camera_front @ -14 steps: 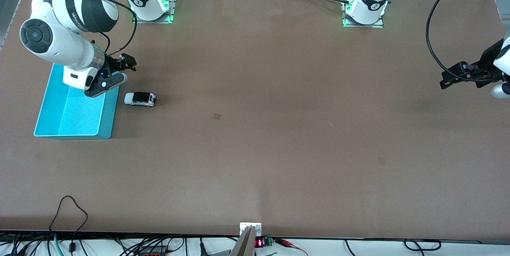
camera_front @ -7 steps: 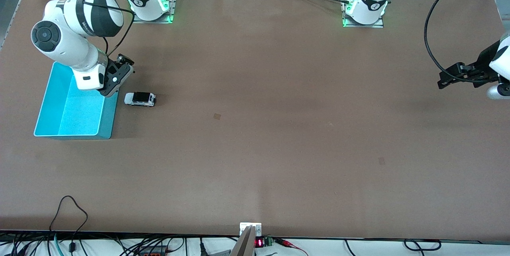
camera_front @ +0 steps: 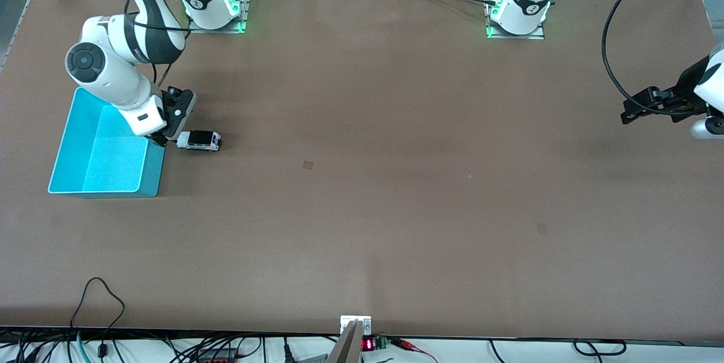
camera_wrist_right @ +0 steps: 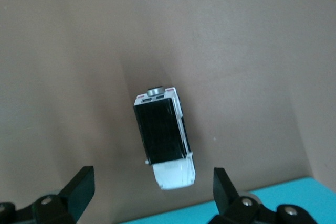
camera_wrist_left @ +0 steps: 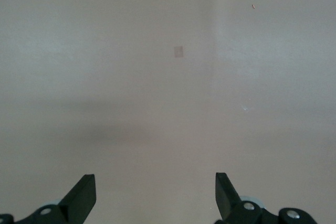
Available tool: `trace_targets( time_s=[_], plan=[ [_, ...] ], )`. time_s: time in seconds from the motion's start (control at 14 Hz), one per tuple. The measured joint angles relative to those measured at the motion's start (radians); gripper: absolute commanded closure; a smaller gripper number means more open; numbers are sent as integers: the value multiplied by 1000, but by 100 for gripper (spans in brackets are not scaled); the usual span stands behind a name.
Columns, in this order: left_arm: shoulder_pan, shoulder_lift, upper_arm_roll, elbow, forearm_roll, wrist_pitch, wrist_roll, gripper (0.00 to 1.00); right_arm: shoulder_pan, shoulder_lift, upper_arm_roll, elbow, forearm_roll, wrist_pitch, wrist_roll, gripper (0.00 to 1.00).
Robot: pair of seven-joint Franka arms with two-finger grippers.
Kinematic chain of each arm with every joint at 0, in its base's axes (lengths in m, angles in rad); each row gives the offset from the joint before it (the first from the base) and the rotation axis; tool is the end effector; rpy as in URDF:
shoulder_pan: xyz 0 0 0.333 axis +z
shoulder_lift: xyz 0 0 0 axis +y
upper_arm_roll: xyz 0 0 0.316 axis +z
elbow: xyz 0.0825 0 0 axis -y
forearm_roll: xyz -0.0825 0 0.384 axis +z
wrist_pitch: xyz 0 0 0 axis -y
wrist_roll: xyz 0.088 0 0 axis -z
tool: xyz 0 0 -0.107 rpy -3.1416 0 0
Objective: Wind and store white jeep toy
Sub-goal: 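Close the right gripper on the white jeep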
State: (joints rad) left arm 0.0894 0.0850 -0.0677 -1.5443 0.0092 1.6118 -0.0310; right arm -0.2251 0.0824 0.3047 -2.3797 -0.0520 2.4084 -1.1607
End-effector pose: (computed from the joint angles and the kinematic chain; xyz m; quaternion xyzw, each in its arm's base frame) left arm 0.5831 0.0152 0.5923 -0.9996 -0.0262 0.0086 0.0018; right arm 0.4944 0.0398 0.2846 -0.8020 -0.5968 0.0235 0.0088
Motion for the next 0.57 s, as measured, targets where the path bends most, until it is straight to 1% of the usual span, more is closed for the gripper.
trace_targets(
  time_s=[0.36, 0.57],
  plan=[
    [0, 0, 0, 0, 0, 0, 0, 0, 0, 57, 23, -64, -24, 155, -27, 0],
    [0, 0, 0, 0, 0, 0, 0, 0, 0, 85, 25, -72, -33, 196, -46, 0]
  ],
)
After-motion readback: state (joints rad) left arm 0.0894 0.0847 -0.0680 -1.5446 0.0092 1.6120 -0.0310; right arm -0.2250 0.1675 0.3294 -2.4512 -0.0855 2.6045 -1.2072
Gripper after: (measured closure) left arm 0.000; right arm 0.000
